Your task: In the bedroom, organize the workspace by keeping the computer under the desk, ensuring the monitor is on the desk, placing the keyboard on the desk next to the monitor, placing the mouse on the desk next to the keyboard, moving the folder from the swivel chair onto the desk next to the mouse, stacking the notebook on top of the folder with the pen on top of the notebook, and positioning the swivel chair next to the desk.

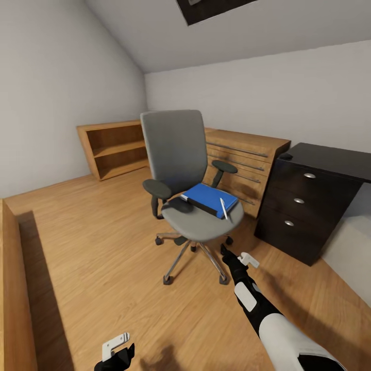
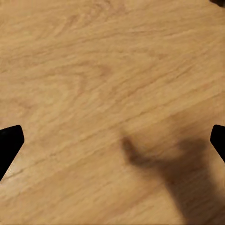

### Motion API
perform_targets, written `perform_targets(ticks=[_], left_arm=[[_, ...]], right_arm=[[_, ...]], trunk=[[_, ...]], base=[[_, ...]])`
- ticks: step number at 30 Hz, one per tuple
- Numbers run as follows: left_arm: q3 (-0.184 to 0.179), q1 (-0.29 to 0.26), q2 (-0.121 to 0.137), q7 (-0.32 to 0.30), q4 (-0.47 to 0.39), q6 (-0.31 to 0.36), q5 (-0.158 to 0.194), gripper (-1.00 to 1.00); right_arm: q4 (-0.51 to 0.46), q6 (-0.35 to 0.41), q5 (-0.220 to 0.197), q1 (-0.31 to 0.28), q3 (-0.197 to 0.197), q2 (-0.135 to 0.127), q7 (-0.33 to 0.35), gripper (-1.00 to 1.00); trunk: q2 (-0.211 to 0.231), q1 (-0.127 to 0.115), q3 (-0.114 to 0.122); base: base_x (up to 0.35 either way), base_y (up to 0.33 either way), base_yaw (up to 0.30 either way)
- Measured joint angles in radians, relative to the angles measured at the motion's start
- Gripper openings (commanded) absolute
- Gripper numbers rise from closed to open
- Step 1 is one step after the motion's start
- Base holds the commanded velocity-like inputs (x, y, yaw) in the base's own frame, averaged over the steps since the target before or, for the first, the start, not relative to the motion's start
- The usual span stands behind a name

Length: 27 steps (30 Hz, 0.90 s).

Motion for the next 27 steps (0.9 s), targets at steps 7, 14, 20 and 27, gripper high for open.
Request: perform_targets(ticks=[7, 14, 20, 27], left_arm=[[0.0, 0.0, 0.0, 0.0, 0.0, 0.0, 0.0, 1.0], [0.0, 0.0, 0.0, -0.001, 0.0, 0.0, -0.001, 1.0], [0.0, 0.0, 0.0, 0.0, 0.0, 0.0, -0.001, 1.0], [0.0, 0.0, 0.0, 0.001, 0.0, 0.0, -0.001, 1.0]], right_arm=[[0.001, 0.0, 0.0, 0.0, 0.0, 0.0, 0.0, 1.0], [0.002, -0.001, 0.001, 0.0, 0.001, 0.0, 0.0, 1.0], [0.002, -0.002, 0.002, 0.0, 0.002, 0.0, 0.003, 1.0], [0.002, -0.002, 0.002, 0.0, 0.0, -0.001, 0.033, 1.0]], trunk=[[0.0, 0.0, 0.0], [0.0, 0.0, 0.0], [0.0, 0.0, 0.0], [0.0, 0.0, 0.0]], base=[[0.03, 0.022, 0.0], [0.193, 0.048, 0.0], [0.055, 0.01, 0.0], [0.1, 0.002, 0.0]])
